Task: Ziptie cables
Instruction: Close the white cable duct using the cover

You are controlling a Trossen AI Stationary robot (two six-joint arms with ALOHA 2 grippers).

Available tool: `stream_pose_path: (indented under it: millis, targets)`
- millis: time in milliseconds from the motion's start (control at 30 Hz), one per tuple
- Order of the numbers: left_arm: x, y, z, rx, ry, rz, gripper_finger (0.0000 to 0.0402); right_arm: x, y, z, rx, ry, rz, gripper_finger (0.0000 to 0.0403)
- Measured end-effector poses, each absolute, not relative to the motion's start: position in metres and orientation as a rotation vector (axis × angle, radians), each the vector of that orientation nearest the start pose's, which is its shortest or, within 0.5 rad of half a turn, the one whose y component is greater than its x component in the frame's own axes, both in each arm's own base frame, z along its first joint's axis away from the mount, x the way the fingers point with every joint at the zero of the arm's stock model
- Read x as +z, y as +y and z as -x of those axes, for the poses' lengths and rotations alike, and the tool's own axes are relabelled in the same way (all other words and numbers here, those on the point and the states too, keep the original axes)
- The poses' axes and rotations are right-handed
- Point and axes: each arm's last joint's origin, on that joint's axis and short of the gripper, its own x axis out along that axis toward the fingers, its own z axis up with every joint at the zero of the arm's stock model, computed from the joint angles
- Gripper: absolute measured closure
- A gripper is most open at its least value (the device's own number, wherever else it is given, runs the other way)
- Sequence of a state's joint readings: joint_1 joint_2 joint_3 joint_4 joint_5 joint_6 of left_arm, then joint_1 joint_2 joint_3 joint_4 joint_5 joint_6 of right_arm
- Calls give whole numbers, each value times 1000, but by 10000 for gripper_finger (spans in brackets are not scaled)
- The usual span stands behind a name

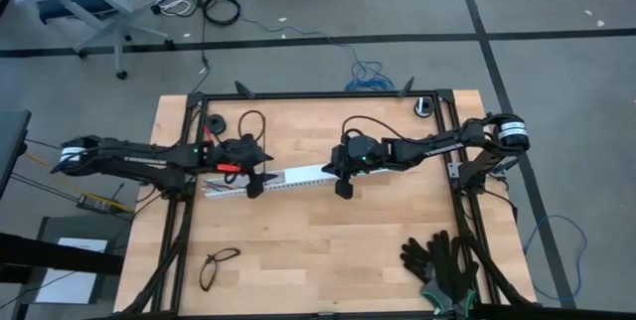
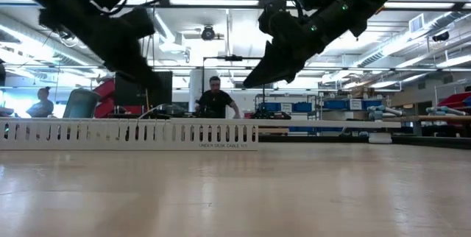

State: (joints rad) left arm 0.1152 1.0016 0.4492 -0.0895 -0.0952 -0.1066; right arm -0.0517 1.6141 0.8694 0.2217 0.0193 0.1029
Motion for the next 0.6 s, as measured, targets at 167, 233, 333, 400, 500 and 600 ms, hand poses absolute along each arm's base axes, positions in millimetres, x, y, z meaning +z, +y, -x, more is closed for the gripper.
stream_pose_path:
  millis: [167,233,333,400,500,600]
  targets:
    - [177,18,-173,238,671,186,147,198,-18,-336,-99,504,-108,402]
    - [172,14,-167,225,678,207,147,199,-18,-337,-99,491,-108,402]
    - [169,10,-164,201,672,217,147,199,-18,-337,-99,494,-108,402]
    - [167,9,-163,194,677,195,147,199,-18,-337,-99,493,-108,402]
    - [167,10,-163,192,679,175,147,199,-18,-337,-99,489,-108,403]
    - [169,10,-167,181,645,152,147,199,-18,-337,-100,490,-107,403]
